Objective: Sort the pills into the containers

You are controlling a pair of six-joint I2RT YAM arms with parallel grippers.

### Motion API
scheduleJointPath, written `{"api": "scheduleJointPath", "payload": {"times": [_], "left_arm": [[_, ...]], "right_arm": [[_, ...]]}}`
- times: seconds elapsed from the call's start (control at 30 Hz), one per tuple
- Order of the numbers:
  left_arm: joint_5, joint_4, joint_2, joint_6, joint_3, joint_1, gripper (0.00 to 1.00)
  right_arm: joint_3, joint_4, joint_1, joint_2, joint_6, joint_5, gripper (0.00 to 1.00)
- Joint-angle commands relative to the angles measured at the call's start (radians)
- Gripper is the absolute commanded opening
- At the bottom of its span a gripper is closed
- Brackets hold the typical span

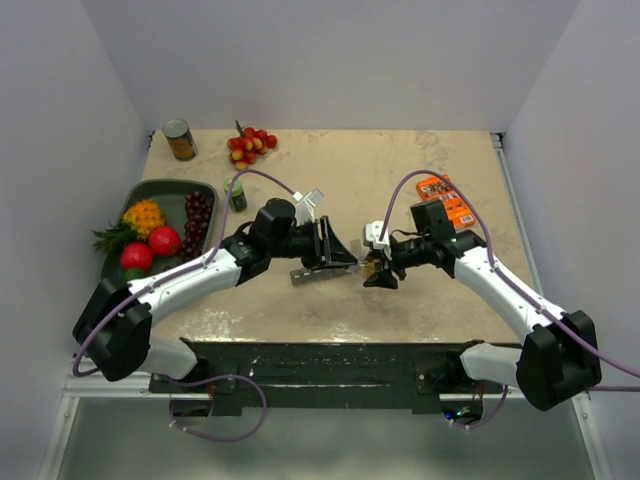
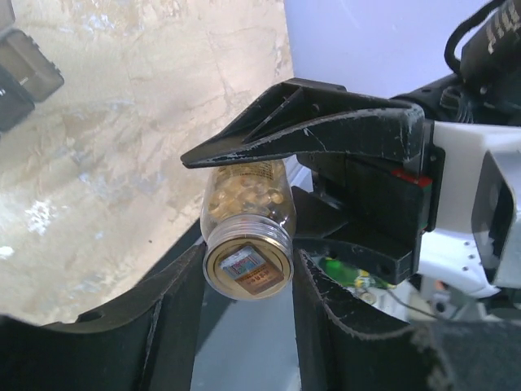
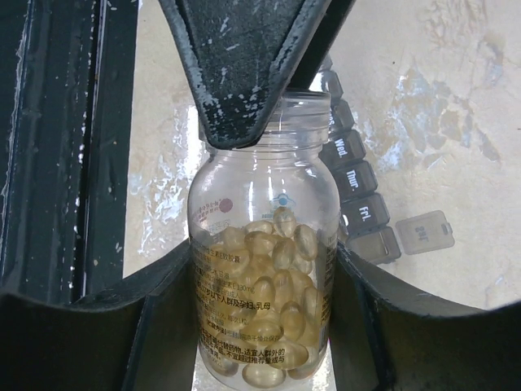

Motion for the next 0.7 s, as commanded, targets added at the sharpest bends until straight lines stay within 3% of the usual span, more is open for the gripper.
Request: {"api": "scheduleJointPath", "payload": {"times": [0.0,0.03,0.2,0.3,0.47,0.57,0.6,0.67], "left_arm": [[0.053,0.071,-0.035,-0.209,-0.013,-0.002,0.27],[0.073,0.100,-0.032,-0.211,-0.019,-0.001,0.44],[0.138,0.257,-0.049,-0.221,-0.104,0.030,0.74],[0.144,0.253,-0.089,-0.174,-0.134,0.062,0.87],[0.138,0.093,-0.152,0.004,-0.106,0.128,0.91],[0.110,-0.037,-0.187,0.233,-0.067,0.148,0.91],[0.119,-0.051,-0.201,0.403,-0.060,0.148,0.91],[0.129,-0.051,-0.267,0.571,-0.080,0.139,0.92]], "right_arm": [[0.007,0.063,-0.003,-0.032,0.015,-0.027,0.00],[0.007,0.061,-0.005,-0.032,0.018,-0.027,0.00],[0.007,0.063,-0.010,-0.036,0.017,-0.029,0.00],[0.007,0.061,-0.010,-0.038,0.017,-0.032,0.00],[0.007,0.061,-0.013,-0.038,0.017,-0.032,0.00],[0.007,0.061,-0.014,-0.038,0.015,-0.032,0.00],[0.007,0.060,-0.013,-0.041,0.015,-0.033,0.00],[0.005,0.058,-0.016,-0.041,0.012,-0.042,0.00]]}}
